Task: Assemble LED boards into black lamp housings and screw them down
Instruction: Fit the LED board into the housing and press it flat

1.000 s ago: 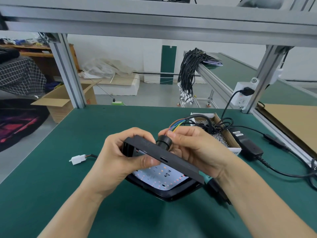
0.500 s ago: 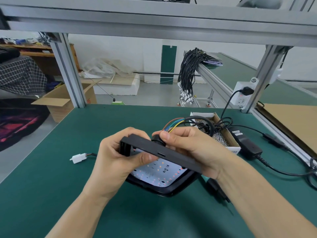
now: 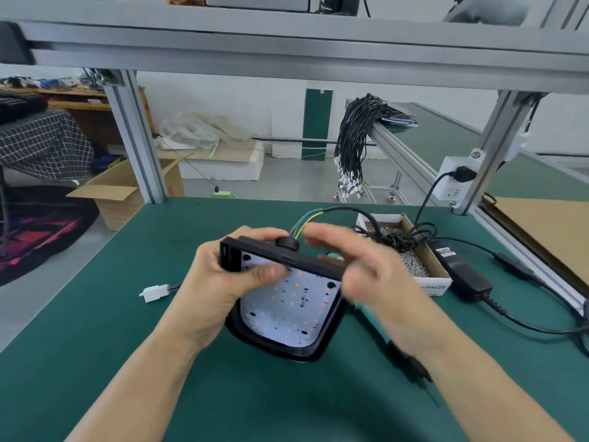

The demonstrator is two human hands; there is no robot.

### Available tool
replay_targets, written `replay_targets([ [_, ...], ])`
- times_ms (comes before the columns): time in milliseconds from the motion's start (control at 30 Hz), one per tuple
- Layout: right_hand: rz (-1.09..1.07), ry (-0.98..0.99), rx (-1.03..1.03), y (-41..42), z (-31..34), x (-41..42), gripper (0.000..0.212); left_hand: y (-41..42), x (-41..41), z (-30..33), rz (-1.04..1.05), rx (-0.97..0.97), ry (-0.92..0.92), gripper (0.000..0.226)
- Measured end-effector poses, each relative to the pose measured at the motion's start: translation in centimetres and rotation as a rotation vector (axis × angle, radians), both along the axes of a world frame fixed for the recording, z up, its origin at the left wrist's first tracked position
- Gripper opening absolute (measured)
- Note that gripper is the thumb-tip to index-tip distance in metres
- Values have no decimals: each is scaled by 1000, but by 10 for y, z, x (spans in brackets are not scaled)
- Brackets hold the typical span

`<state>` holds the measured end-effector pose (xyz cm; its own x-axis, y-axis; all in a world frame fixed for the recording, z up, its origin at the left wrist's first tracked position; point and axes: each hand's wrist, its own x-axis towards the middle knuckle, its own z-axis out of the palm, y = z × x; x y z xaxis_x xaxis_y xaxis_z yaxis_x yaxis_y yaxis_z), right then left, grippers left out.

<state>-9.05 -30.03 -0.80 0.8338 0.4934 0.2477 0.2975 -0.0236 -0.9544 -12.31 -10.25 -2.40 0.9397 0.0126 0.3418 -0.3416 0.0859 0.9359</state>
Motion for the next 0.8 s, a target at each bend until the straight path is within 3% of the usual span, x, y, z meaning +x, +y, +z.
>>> replay_targets([
  [67, 72, -156, -122, 3, -9, -5, 62, 0, 1, 1, 2, -7, 14, 37],
  [267, -76, -295, -20, 19, -12, -6, 41, -4, 0, -2, 48, -97, 11, 31],
  [500, 13, -359, -118, 33, 3, -5, 39, 6, -4, -5, 97, -116, -21, 30],
  [633, 58, -207, -114, 36, 8, 0, 41, 6, 0, -5, 127, -154, -11, 28],
  [800, 28, 22, -44, 36, 11, 18, 40, 4, 14, -1, 73, -228, 198, 32],
])
